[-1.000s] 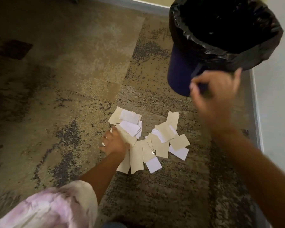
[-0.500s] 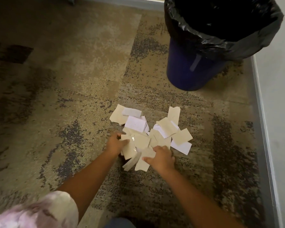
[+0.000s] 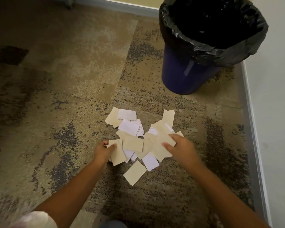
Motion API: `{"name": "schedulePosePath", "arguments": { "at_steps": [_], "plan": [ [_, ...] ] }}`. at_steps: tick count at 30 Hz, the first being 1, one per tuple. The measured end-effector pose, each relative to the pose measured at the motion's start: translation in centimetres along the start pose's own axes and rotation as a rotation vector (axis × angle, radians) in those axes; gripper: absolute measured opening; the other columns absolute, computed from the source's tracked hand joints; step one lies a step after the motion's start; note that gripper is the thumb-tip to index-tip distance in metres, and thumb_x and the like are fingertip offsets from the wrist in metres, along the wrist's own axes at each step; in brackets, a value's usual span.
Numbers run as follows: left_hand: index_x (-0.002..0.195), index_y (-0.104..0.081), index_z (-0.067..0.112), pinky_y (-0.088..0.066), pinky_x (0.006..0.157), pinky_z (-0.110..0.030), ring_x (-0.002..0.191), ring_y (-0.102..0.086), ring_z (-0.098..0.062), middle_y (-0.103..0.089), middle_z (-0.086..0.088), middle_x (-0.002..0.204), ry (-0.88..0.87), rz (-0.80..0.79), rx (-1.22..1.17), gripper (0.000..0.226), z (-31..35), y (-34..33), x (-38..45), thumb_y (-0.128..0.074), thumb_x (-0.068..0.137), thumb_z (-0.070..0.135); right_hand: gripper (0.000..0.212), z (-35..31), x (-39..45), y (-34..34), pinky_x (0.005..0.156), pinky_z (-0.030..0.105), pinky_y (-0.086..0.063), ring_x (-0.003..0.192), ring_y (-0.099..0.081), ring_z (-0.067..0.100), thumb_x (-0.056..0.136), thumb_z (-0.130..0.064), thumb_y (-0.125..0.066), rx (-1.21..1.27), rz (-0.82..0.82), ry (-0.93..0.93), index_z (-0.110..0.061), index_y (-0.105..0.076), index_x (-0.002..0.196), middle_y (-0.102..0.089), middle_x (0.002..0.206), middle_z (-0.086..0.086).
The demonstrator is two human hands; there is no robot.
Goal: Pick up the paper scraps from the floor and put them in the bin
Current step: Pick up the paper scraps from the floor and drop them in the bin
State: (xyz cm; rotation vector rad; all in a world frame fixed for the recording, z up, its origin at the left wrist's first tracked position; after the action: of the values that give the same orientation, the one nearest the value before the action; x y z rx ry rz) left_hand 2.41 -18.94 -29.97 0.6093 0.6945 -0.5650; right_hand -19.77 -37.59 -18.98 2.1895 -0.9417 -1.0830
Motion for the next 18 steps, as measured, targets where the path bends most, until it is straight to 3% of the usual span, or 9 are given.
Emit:
{"name": "schedulePosePath", "arguments": {
  "at_steps": [3,5,10,11,14,15,16,18],
  "plan": [
    [0.104,-0.050,0.002,-0.046,0.064,-0.035,0.096,-0.054,-0.032,-0.057,-0.024,0.116,0.026,-0.014,-0.056,0.015,-0.6,0.4,-0.7,-0.055,0.092,0.010,0.019,-4.3,-2.0,6.5,0.057,0.025,-0.054,0.051,-0.058,0.003,0.085,-0.030,-0.065,0.170,0.086,0.091,-0.032,-0.060,0.103,-0.069,0.070,0.000],
    [0.101,-0.049,0.002,-0.045,0.062,-0.032,0.091,-0.054,-0.029,-0.057,-0.020,0.108,0.095,-0.056,-0.140,0.011,-1.6,0.3,-1.7,-0.053,0.093,0.009,0.014,-7.3,-3.8,11.4,0.053,0.021,-0.052,0.047,-0.056,0.004,0.085,-0.029,-0.063,0.323,0.159,0.150,-0.037,-0.058,0.095,-0.065,0.058,-0.001],
    [0.084,-0.051,0.008,-0.046,0.060,-0.033,0.074,-0.056,-0.024,-0.058,-0.013,0.087,0.156,-0.121,-0.309,0.010,-2.4,-0.3,-4.5,-0.051,0.094,0.008,0.013,-13.5,-3.6,25.5,0.062,0.021,-0.053,0.059,-0.059,0.001,0.087,-0.036,-0.061,0.488,0.503,0.378,-0.029,-0.060,0.098,-0.069,0.078,-0.010],
    [0.082,-0.050,0.009,-0.046,0.062,-0.034,0.074,-0.056,-0.024,-0.058,-0.012,0.085,0.159,-0.131,-0.324,0.012,-2.3,-0.4,-5.0,-0.051,0.094,0.008,0.020,-14.5,-2.8,27.9,0.062,0.021,-0.052,0.057,-0.057,-0.002,0.083,-0.043,-0.064,0.506,0.535,0.404,-0.027,-0.058,0.093,-0.068,0.075,-0.015],
    [0.082,-0.050,0.010,-0.047,0.064,-0.035,0.074,-0.056,-0.024,-0.058,-0.013,0.086,0.141,-0.158,-0.330,0.013,-0.7,-0.3,-6.0,-0.051,0.094,0.007,0.089,-15.5,1.1,32.4,0.061,0.009,-0.046,0.053,-0.055,-0.009,0.039,-0.081,-0.066,0.379,0.491,0.462,-0.021,-0.049,0.101,-0.054,0.074,-0.016],
    [0.082,-0.050,0.010,-0.047,0.064,-0.035,0.074,-0.056,-0.024,-0.058,-0.012,0.086,0.120,-0.160,-0.327,0.012,0.3,0.0,-6.2,-0.050,0.094,0.007,0.091,-15.3,1.9,33.1,0.061,0.008,-0.047,0.055,-0.056,-0.012,0.040,-0.081,-0.066,0.302,0.501,0.460,-0.019,-0.050,0.105,-0.051,0.079,-0.013],
    [0.083,-0.051,0.010,-0.047,0.063,-0.035,0.074,-0.056,-0.024,-0.058,-0.012,0.086,0.094,-0.160,-0.333,0.012,1.6,0.4,-6.2,-0.050,0.094,0.006,0.071,-15.1,2.4,33.4,0.065,0.013,-0.051,0.059,-0.057,-0.010,0.053,-0.072,-0.063,0.260,0.528,0.443,-0.023,-0.052,0.103,-0.051,0.082,-0.011],
    [0.085,-0.052,0.010,-0.046,0.061,-0.035,0.075,-0.057,-0.023,-0.059,-0.010,0.086,0.034,-0.166,-0.324,0.010,4.3,1.3,-6.4,-0.050,0.094,0.005,0.023,-14.4,1.4,34.1,0.078,0.033,-0.055,0.074,-0.059,0.005,0.070,-0.053,-0.053,0.274,0.768,0.459,-0.036,-0.049,0.085,-0.053,0.087,-0.014]
  ]
}}
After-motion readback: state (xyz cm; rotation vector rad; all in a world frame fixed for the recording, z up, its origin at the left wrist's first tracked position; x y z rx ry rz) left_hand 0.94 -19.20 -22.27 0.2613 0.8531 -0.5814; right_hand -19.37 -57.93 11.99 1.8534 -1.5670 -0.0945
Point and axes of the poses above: each hand's wrist, its own x-axis towards the middle knuckle, its own y-axis out of the back of the hand, z = x × y, the point moved 9 cm from there along x, towards the middle knuckle
